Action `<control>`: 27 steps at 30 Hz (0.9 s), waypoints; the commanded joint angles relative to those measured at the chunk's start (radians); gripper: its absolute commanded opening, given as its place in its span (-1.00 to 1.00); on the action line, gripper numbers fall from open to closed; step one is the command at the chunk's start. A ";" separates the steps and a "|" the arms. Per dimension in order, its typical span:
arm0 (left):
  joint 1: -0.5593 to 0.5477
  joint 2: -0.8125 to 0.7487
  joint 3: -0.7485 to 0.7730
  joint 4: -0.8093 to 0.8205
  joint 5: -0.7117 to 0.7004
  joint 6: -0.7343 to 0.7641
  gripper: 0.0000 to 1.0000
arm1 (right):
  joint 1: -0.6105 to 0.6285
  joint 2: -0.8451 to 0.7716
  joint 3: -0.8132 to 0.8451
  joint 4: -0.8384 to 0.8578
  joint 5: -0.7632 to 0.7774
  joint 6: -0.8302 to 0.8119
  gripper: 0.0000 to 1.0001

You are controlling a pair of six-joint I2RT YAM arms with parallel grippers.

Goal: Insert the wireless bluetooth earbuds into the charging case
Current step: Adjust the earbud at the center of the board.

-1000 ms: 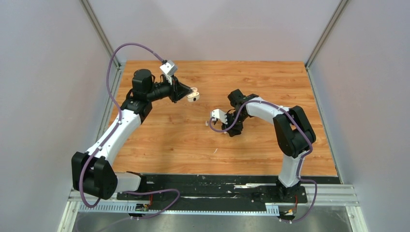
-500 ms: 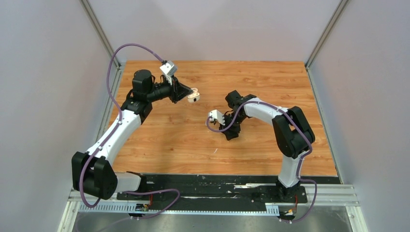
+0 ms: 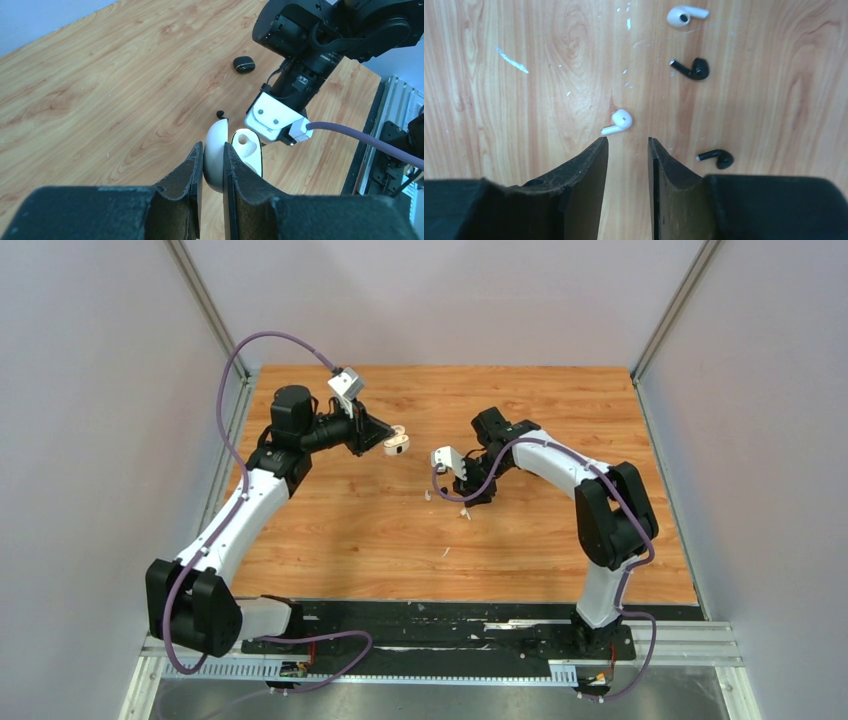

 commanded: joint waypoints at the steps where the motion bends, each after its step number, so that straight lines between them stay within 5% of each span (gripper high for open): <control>1: 0.008 -0.043 0.025 0.019 -0.002 -0.010 -1.00 | 0.013 0.043 0.073 0.018 -0.050 -0.080 -0.28; 27: 0.037 -0.043 0.025 -0.019 -0.019 0.006 -1.00 | 0.055 0.156 0.120 -0.038 0.008 -0.174 -0.26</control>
